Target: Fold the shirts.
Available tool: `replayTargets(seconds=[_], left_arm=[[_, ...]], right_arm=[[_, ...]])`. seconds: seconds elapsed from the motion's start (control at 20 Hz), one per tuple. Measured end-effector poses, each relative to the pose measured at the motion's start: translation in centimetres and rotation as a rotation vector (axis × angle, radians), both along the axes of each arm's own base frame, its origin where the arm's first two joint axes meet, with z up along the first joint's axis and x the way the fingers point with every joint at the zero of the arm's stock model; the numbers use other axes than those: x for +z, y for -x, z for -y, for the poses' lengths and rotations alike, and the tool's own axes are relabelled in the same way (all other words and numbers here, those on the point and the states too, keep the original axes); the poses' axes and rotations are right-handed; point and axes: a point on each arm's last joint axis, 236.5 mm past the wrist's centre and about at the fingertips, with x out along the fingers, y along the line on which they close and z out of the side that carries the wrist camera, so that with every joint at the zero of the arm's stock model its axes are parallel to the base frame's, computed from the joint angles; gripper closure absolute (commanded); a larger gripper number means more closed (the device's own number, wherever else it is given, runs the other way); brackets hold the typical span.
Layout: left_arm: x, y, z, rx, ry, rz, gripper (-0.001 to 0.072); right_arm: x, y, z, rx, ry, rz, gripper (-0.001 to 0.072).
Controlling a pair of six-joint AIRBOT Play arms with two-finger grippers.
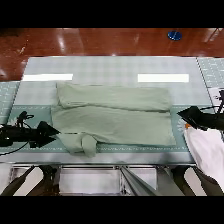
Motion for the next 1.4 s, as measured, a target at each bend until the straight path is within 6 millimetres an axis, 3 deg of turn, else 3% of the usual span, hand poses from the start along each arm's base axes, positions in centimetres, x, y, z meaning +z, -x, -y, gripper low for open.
replayTargets(seconds=[0.3,0.35,0.4,0.45,0.6,0.85,1.1,1.25,1.3,1.35,1.4], left_arm=[[-1.4,1.9,2.8,-0.086,0.0,-0.048,0.0218],[-1.7,2.0,3.6,-0.096,0.005,-0.051,0.0381],[-2.1,2.0,4.1,-0.105,-0.006,-0.047,0.0596],[-2.6,1.9,4.5,-0.108,-0.021,-0.043,0.0689],[-2.9,0.9,5.2,-0.098,-0.038,-0.012,0.0688],[-2.9,-0.6,4.9,-0.1,-0.073,0.039,0.0688],[-2.9,-0.9,4.9,-0.107,-0.081,0.053,0.0688],[-2.9,-0.9,4.9,-0.109,-0.081,0.055,0.0688],[-2.9,-0.9,4.9,-0.109,-0.081,0.055,0.0688],[-2.9,-0.9,4.9,-0.109,-0.081,0.056,0.0688],[-2.8,-1.0,4.9,-0.11,-0.082,0.057,0.0688]], right_arm=[[0.7,0.7,4.8,-0.178,0.004,-0.01,0.0298],[0.5,1.1,5.4,-0.2,0.008,-0.029,0.0298],[0.2,1.6,5.8,-0.217,0.014,-0.051,0.0298],[-0.2,2.0,6.2,-0.231,0.018,-0.076,0.0298],[-2.5,4.3,5.9,-0.218,-0.005,-0.195,0.0298],[-6.9,9.0,2.7,-0.144,-0.12,-0.436,0.0298],[-8.5,11.4,-1.2,0.035,-0.176,-0.584,0.0298],[-9.3,11.9,-2.6,0.1,-0.193,-0.632,0.0298],[-9.4,11.7,-3.0,0.106,-0.208,-0.634,0.0315],[-9.5,11.3,-3.4,0.107,-0.225,-0.625,0.0428],[-9.7,10.4,-3.6,0.1,-0.229,-0.593,0.0606]])
